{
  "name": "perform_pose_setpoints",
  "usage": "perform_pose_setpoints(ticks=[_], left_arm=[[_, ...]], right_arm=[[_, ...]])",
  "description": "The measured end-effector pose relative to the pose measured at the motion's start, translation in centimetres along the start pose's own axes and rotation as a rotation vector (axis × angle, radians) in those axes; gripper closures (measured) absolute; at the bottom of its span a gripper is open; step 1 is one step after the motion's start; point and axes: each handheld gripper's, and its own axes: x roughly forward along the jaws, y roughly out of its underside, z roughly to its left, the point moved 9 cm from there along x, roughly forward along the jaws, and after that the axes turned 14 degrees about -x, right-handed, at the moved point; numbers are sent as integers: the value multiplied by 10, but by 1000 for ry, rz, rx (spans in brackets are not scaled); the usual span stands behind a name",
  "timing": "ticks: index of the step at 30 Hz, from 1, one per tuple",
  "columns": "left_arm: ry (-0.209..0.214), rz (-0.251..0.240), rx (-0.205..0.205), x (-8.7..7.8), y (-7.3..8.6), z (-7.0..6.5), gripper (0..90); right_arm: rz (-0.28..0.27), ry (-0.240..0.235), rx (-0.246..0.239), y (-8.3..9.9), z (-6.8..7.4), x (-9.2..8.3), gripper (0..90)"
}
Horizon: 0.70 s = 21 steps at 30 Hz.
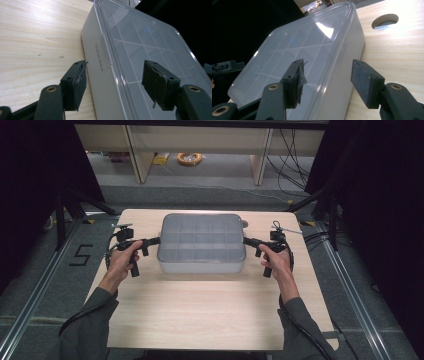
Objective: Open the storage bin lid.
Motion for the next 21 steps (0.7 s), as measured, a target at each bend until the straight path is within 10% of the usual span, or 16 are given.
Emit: perform_pose_setpoints(ticks=[1, 4, 5, 6, 13, 21], left_arm=[[-3, 0, 0, 2, -1, -1, 355], [-10, 2, -2, 6, -3, -2, 357], [-12, 4, -2, 7, -4, -2, 357], [-13, 2, -4, 9, -5, -2, 359], [-39, 10, 19, 17, -6, -4, 361], [-56, 21, 7, 26, -6, -5, 370]], right_arm=[[-25, 12, -84, -2, -8, 4, 452], [-23, 24, -94, -4, -10, 9, 453], [-4, 13, -25, -3, -4, 9, 453], [-19, 27, -87, -4, -10, 11, 453], [9, 12, -7, -4, -2, 15, 462], [1, 18, -42, -5, -3, 22, 479]])
